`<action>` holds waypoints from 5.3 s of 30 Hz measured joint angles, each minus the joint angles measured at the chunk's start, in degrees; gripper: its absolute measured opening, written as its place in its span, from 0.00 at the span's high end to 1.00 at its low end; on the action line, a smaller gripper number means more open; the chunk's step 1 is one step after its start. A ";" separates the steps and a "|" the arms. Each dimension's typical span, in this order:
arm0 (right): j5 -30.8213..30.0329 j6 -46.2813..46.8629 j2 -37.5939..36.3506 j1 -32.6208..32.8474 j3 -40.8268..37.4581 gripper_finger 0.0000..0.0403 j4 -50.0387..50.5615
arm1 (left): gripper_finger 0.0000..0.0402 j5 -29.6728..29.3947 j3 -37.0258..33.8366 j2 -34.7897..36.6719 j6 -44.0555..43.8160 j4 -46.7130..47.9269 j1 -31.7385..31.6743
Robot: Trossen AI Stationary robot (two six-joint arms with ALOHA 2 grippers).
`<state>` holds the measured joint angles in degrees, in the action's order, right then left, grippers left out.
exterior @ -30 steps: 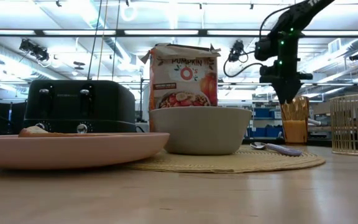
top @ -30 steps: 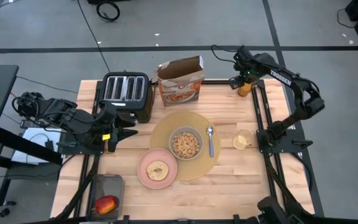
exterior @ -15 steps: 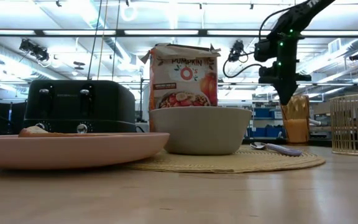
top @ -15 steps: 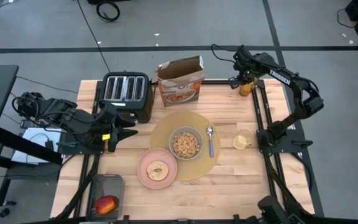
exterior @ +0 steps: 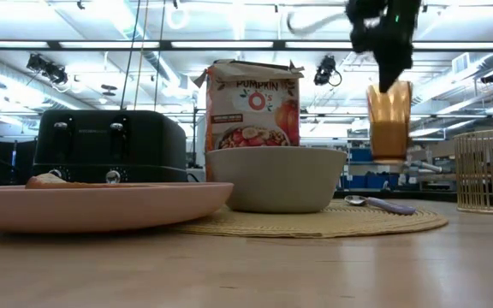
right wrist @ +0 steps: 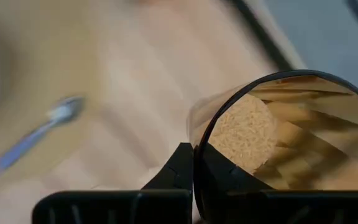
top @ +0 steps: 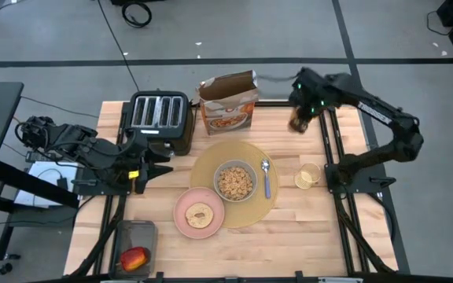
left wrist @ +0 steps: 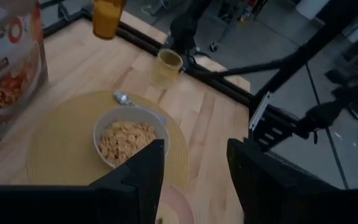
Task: Arrange a breakfast setting
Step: Put the orange cup of grain rice on the brown table mat to the top right of the gray bowl, then put the apple from the black bin on the brown table mat to the top left of the gray bowl
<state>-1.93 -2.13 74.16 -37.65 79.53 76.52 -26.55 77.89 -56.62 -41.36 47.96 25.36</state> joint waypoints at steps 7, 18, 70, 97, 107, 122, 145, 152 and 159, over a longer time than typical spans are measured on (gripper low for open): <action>0.17 5.54 1.18 18.84 0.00 0.97 -7.24 | 0.55 5.30 -0.04 2.27 -0.28 1.80 0.00; -1.91 8.69 16.22 25.99 -0.04 0.97 -17.11 | 0.55 9.83 -0.04 2.55 -2.40 3.83 2.21; -7.61 10.98 19.25 31.79 22.79 0.51 -14.86 | 0.23 35.88 0.00 -19.71 -56.12 24.67 38.69; -8.55 14.42 19.22 36.57 24.61 0.27 -11.85 | 0.22 44.54 -18.84 -25.55 -47.86 3.12 31.01; -7.46 13.81 19.22 36.57 24.59 0.25 -11.14 | 0.24 49.48 -18.67 -26.39 -56.86 -2.36 35.78; -8.81 12.65 19.27 36.35 24.57 0.26 -11.64 | 0.21 50.17 -18.69 -32.17 -46.42 -1.58 31.80; -8.92 12.63 19.27 36.02 24.57 0.26 -11.69 | 0.41 40.29 -12.70 -31.45 -44.93 4.67 30.89; -8.92 12.59 19.27 36.02 24.57 0.26 -11.68 | 0.13 41.58 -12.72 -31.83 -46.96 4.45 29.93; -8.90 12.54 19.27 36.02 24.52 0.26 -11.62 | 0.05 44.90 -12.74 -35.20 -48.04 1.74 30.86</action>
<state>-10.83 10.41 93.43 -1.63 104.05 64.90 18.35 65.14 -91.82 -89.41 49.70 56.22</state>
